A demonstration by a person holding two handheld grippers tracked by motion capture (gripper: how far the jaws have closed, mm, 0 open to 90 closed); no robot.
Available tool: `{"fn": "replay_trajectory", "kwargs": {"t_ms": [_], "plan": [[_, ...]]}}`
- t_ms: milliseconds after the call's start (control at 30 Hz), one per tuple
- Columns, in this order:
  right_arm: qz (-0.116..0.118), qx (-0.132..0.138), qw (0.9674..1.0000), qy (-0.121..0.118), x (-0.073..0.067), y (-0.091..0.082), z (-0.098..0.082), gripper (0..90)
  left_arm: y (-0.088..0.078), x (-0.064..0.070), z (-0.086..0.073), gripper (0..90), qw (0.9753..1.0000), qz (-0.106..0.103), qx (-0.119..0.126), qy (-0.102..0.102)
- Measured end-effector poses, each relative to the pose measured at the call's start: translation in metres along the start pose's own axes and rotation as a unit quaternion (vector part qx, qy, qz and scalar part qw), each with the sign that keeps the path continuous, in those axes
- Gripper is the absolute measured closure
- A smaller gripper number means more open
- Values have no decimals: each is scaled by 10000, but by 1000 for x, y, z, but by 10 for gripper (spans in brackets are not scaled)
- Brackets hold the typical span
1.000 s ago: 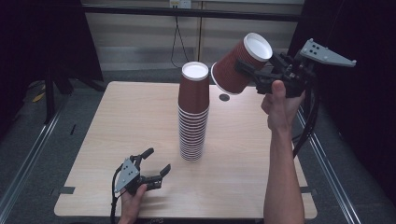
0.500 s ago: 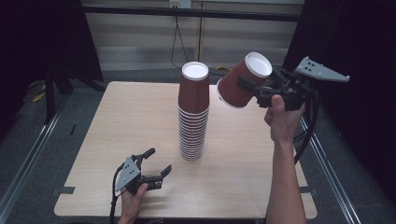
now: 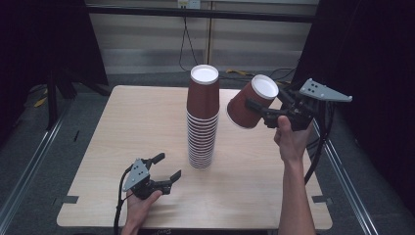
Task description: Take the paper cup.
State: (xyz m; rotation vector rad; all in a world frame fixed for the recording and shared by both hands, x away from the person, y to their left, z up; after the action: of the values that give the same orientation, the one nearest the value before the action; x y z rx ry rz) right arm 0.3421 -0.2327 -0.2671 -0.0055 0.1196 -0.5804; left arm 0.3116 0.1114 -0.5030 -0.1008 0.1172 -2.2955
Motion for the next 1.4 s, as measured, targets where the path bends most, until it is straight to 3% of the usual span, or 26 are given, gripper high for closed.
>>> {"fn": "replay_trajectory", "kwargs": {"t_ms": [33,67,100,400,467,500,767,867,933,1067,1133,1233,1400], "plan": [[10,-12,10000,23,0,0,-3,219,0,-2,2,164,9998,-5,-35,182],[5,-39,10000,41,0,0,-6,219,0,1,3,164,10000,-23,-18,11],[6,-70,10000,70,0,0,-9,219,0,-1,5,164,9999,-66,-19,140],[40,-258,9993,280,-2,4,-41,220,4,4,13,164,9996,-172,-92,218],[47,-259,9992,312,-3,4,-46,220,4,4,15,164,9991,-202,-124,354],[55,-250,9992,314,-4,4,-49,220,5,6,15,164,9994,-239,-97,245],[89,-358,9984,438,-9,6,-67,220,7,11,25,164,9985,-417,-72,335],[92,-396,9981,454,-10,6,-74,220,9,12,28,166,9987,-480,-13,192],[98,-405,9980,475,-11,6,-78,221,10,11,30,171,9984,-494,-11,259],[128,-391,9979,499,-13,5,-83,221,12,15,34,171,9978,-624,-19,202],[131,-382,9977,537,-14,3,-87,221,12,16,35,171,9982,-554,-31,229],[172,-368,9977,540,-16,2,-92,221,14,17,37,171,9971,-712,-24,267],[254,-381,9972,588,-20,4,-101,221,16,22,40,169,9968,-775,22,192]]}}
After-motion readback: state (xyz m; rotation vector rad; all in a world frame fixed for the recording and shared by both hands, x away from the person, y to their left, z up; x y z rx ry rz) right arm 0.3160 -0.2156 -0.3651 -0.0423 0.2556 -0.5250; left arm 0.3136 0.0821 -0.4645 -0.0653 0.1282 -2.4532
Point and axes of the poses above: each handheld gripper's, and its own axes: y roughly forward along the jaws, z roughly out of its top, x roughly to its right, the point moved 3 cm from there along y, roughly forward along the jaws, and after that the axes turned 10 degrees about z, right-handed, at the moved point
